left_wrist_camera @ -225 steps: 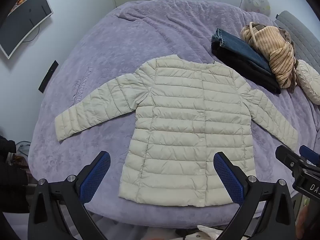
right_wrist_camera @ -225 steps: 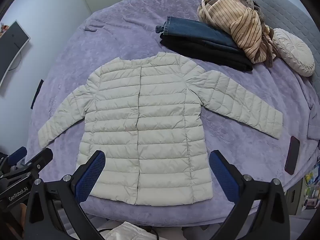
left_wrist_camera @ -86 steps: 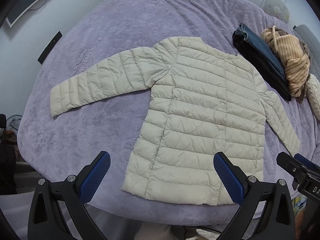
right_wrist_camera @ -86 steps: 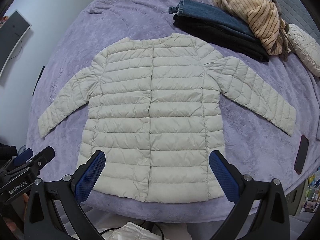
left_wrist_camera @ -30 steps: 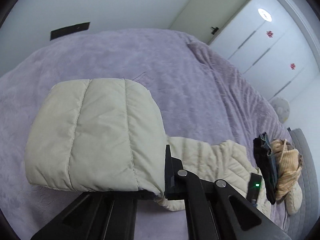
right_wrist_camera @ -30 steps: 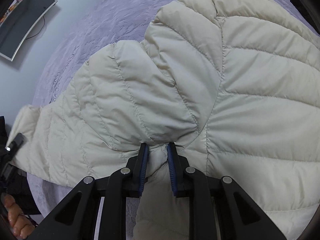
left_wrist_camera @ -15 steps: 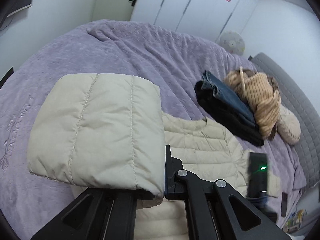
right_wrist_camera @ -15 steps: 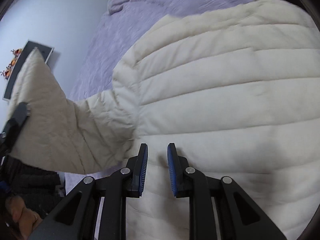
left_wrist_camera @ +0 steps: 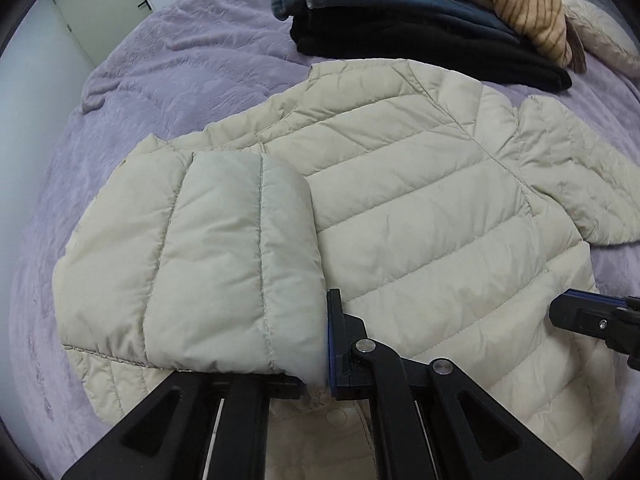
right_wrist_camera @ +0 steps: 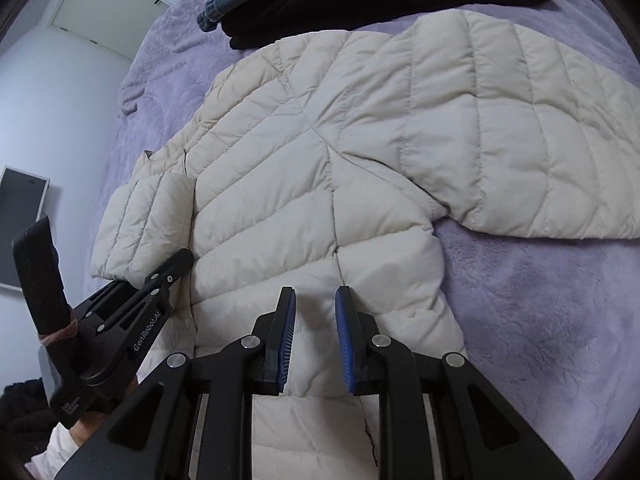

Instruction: Fold large clothes

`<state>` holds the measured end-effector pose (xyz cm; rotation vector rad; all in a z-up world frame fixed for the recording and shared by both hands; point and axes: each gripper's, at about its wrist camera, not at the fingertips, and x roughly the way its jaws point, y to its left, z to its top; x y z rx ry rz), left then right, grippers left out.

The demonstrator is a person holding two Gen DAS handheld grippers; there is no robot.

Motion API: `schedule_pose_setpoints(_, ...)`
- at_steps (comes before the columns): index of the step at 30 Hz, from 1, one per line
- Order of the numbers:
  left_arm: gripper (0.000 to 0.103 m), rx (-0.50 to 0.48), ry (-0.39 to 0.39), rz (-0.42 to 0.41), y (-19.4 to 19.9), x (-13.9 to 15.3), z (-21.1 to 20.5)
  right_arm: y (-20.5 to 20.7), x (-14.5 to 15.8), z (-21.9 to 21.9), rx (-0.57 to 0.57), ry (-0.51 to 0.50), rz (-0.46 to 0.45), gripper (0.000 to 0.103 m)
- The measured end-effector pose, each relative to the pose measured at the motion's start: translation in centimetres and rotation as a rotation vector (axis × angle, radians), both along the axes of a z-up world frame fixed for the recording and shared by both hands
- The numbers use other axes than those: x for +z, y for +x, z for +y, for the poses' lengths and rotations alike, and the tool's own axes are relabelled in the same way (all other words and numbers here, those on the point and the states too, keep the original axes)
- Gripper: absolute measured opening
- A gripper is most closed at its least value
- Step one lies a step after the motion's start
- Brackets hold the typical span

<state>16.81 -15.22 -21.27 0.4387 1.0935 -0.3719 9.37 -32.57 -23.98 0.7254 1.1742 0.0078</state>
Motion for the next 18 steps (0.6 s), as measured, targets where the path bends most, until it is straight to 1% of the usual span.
schedule_pose_setpoints(3,0.007,-0.018,0.01,0.009,-0.6,0.5,-0.3,-0.4,-0.5,-0.3,0.0,0.019,-0.002,0.023)
schedule_pose_setpoints(5,0.007,-0.013,-0.008,0.021,-0.7,0.9,0.0,-0.3,-0.6,-0.1,0.005,0.02,-0.001,0.023)
schedule_pose_setpoints(6,0.007,-0.006,-0.013,0.028,-0.6,1.2,0.2,-0.2,-0.6,0.0,0.011,0.02,-0.001,0.025)
schedule_pose_setpoints(7,0.027,-0.004,-0.022,0.037,-0.7,1.3,0.4,-0.2,-0.5,0.0,0.016,0.022,-0.004,0.033)
schedule_pose_setpoints(8,0.078,-0.005,-0.036,0.044,-0.8,1.5,0.4,-0.4,-0.4,-0.3,0.021,0.025,-0.01,0.038)
schedule_pose_setpoints(9,0.101,-0.007,-0.043,0.033,-0.7,1.8,0.6,-0.3,-0.3,-0.2,0.026,0.025,-0.014,0.047)
schedule_pose_setpoints(10,0.102,-0.014,-0.053,-0.007,-1.3,2.3,0.7,-0.3,-0.2,-0.1,0.032,0.019,-0.017,0.05)
schedule_pose_setpoints(11,0.102,-0.029,-0.049,-0.028,-1.5,2.8,0.6,-0.2,0.0,0.1,0.039,0.01,-0.016,0.05)
schedule_pose_setpoints(14,0.102,-0.059,-0.048,-0.027,-2.4,3.8,0.5,-0.1,0.1,0.3,0.048,0.0,-0.012,0.05)
schedule_pose_setpoints(17,0.102,-0.045,-0.097,-0.079,-3.3,5.7,2.3,0.1,0.7,0.8,0.064,-0.033,-0.009,0.051)
schedule_pose_setpoints(18,0.102,-0.021,-0.124,-0.098,-3.2,6.5,3.6,0.2,1.1,1.2,0.077,-0.057,-0.013,0.057)
